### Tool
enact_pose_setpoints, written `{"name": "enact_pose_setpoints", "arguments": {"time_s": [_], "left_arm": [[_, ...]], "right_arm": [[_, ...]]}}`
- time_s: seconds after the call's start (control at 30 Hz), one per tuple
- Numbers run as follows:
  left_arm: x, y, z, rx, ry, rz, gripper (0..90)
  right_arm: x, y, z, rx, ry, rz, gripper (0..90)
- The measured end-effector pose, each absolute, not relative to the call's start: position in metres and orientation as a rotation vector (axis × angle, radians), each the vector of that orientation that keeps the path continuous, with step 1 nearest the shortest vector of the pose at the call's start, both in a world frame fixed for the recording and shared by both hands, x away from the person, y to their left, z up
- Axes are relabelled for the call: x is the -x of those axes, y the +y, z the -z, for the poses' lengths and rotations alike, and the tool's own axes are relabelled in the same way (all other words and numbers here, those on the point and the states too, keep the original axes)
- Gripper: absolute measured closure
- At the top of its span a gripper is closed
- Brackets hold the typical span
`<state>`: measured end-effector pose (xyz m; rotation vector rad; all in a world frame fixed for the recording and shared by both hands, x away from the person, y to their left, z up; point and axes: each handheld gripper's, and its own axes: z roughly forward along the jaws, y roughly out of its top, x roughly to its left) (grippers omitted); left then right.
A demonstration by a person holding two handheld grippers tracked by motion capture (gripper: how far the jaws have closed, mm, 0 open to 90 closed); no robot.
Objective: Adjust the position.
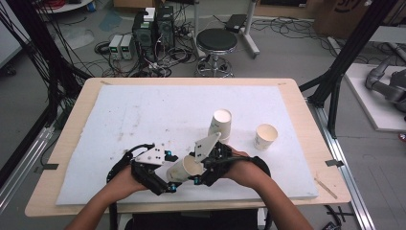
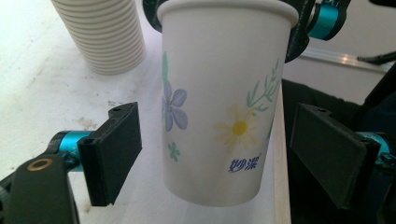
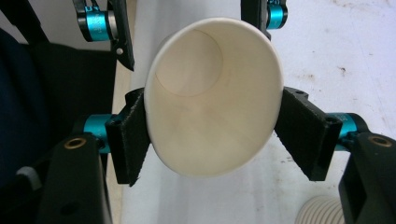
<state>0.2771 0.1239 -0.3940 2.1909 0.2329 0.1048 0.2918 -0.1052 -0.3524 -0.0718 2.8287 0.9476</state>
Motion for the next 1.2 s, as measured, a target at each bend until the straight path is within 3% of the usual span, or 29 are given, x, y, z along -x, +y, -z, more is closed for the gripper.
{"name": "enact_pose_setpoints", "arguments": {"time_s": [0.5,0.93,1.2], "left_arm": [[-0.280,0.119,0.396,-2.226,0.236,-0.073,21.0],[-0.282,0.112,0.398,-2.251,0.212,-0.055,33.9],[-0.282,0.114,0.399,-2.228,0.219,-0.051,32.7]], "right_arm": [[-0.290,-0.095,0.351,0.125,2.846,-0.857,30.6],[-0.287,-0.088,0.352,0.161,2.849,-0.795,30.5],[-0.288,-0.089,0.352,0.146,2.854,-0.831,26.9]]}}
